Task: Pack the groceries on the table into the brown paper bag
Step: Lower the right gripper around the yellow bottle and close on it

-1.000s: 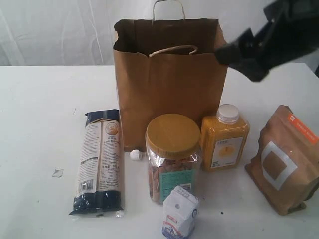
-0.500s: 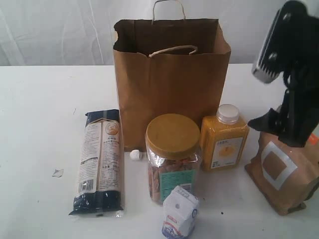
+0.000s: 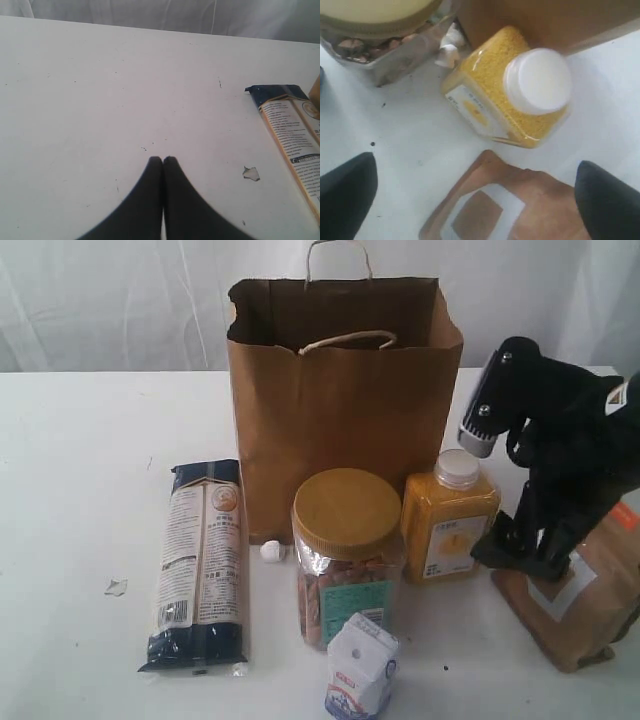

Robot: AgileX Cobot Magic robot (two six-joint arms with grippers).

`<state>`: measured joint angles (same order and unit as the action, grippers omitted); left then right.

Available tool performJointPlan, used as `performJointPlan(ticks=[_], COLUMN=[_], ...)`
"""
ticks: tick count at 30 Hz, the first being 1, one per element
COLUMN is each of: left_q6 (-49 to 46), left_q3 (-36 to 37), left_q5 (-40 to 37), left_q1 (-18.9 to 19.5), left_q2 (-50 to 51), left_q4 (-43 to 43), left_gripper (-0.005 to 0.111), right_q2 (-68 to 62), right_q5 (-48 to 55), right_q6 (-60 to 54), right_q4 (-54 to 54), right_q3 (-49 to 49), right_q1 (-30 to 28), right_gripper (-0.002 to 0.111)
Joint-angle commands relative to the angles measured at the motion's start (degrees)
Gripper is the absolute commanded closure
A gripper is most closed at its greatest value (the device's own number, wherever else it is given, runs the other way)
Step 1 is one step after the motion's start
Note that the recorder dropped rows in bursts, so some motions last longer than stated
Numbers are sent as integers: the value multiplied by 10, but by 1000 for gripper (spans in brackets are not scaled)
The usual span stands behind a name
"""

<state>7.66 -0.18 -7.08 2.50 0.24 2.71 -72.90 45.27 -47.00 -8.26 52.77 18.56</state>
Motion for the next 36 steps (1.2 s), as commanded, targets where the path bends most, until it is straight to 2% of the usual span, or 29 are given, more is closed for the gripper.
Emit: performJointPlan(ticks=[1, 4, 6, 7, 9, 15, 20, 26, 36], left_q6=[-1, -1, -1, -1, -1, -1, -1, -1, -1], left_q3=[2, 2, 2, 2, 2, 2, 2, 2, 2], left_q5=[0, 0, 0, 0, 0, 0, 0, 0, 0], left_q1=[-5, -5, -5, -5, -5, -5, -5, -5, -5], left_q2=[-2, -2, -2, -2, -2, -2, -2, -2, -2], left_q4=[0, 0, 0, 0, 0, 0, 0, 0, 0], left_gripper=[107, 107, 107, 107, 107, 107, 107, 107, 107], right_q2=[-3, -33, -74, -117, -182, -220, -222, -226, -226], right_q5=[3, 87, 95, 128, 223, 247, 247, 247, 247], right_q6=[10, -78, -112, -159, -197, -233, -268, -311, -308], right_q4=[-52, -67, -103, -182, -233, -205, -308, -251, -257], right_q3=[7, 43, 88, 127, 179, 201, 201, 201, 201], right_q1=[-5, -45, -102, -138, -157, -157, -156, -155, -155], right_gripper=[3, 3, 3, 3, 3, 3, 3, 3, 3])
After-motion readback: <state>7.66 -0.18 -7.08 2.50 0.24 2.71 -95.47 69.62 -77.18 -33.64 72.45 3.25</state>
